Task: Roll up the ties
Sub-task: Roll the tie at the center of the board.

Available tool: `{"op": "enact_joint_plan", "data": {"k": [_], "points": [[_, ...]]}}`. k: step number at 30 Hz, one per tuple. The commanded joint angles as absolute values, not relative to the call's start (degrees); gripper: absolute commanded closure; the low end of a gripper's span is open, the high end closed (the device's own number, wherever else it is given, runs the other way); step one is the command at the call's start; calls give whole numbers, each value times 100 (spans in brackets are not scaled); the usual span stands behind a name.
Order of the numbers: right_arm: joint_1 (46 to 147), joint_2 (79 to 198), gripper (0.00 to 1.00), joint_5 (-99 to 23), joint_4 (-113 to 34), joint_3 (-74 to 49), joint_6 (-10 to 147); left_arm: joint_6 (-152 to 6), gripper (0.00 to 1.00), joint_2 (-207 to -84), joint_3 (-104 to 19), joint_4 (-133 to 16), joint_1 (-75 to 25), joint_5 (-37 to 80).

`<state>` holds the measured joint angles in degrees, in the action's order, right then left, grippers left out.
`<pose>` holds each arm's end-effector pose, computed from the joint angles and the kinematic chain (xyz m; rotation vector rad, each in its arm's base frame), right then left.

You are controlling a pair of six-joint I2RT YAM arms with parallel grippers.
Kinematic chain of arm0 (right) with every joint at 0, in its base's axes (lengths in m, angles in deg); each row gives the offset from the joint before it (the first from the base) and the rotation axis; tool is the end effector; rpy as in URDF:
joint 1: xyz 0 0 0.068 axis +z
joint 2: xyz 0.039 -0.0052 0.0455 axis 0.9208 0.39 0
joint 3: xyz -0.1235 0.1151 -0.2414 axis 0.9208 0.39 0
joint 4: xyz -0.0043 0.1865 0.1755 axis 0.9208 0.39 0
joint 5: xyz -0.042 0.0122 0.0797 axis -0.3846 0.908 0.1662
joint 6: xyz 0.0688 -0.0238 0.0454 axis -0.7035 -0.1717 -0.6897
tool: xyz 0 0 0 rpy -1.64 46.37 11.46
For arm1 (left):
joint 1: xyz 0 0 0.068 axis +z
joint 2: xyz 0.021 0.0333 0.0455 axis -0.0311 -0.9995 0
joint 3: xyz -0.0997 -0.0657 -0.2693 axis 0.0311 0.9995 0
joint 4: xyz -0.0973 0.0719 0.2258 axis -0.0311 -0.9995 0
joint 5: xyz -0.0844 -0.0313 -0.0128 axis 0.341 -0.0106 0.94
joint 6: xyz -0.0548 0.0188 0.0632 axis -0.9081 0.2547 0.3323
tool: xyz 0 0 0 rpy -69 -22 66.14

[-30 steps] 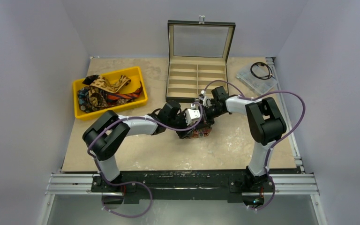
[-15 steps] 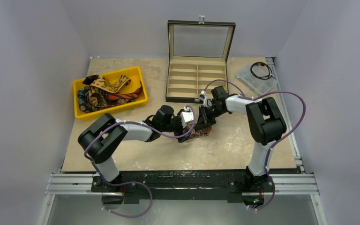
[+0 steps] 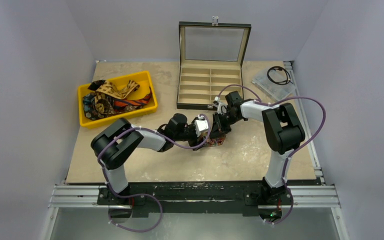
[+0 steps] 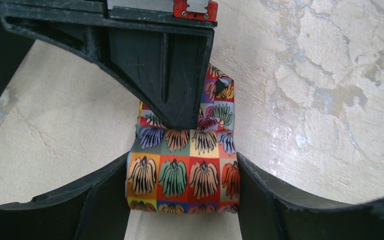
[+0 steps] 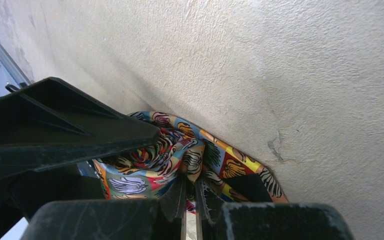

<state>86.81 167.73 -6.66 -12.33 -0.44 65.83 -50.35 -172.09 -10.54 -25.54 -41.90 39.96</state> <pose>0.3251 0.1673 0.1211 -0.3970 2.8383 1.0780 0.2450 -0.2811 0.1466 1.2259 1.6911 -0.8246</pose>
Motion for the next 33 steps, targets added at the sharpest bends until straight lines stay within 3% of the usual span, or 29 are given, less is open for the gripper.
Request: {"op": "enact_joint_plan", "data": {"k": [1, 10, 13, 19, 26, 33], "points": [[8704, 17271, 100, -2235, -1251, 109, 7146, -4900, 39, -17488, -1440, -2269, -4268, 4208], [8717, 17173, 100, -1558, -1311, 46, 7123, -4301, 73, -17650, -1624, -3337, -4438, 3573], [8681, 16941, 88, -1367, -1216, -53, 7159, -4029, 79, -17576, -1502, -3969, -4438, 3164], [8458, 16521, 56, -879, -764, -353, 7363, -3877, 83, -17415, -1354, -4659, -4441, 2858], [8460, 15936, 34, -230, -881, -59, 7102, -3976, 83, -17573, -1834, -5070, -4445, 2875], [8553, 15963, 36, 89, -1428, 99, 6607, -3857, 82, -17577, -1873, -5171, -4463, 2936]]}}
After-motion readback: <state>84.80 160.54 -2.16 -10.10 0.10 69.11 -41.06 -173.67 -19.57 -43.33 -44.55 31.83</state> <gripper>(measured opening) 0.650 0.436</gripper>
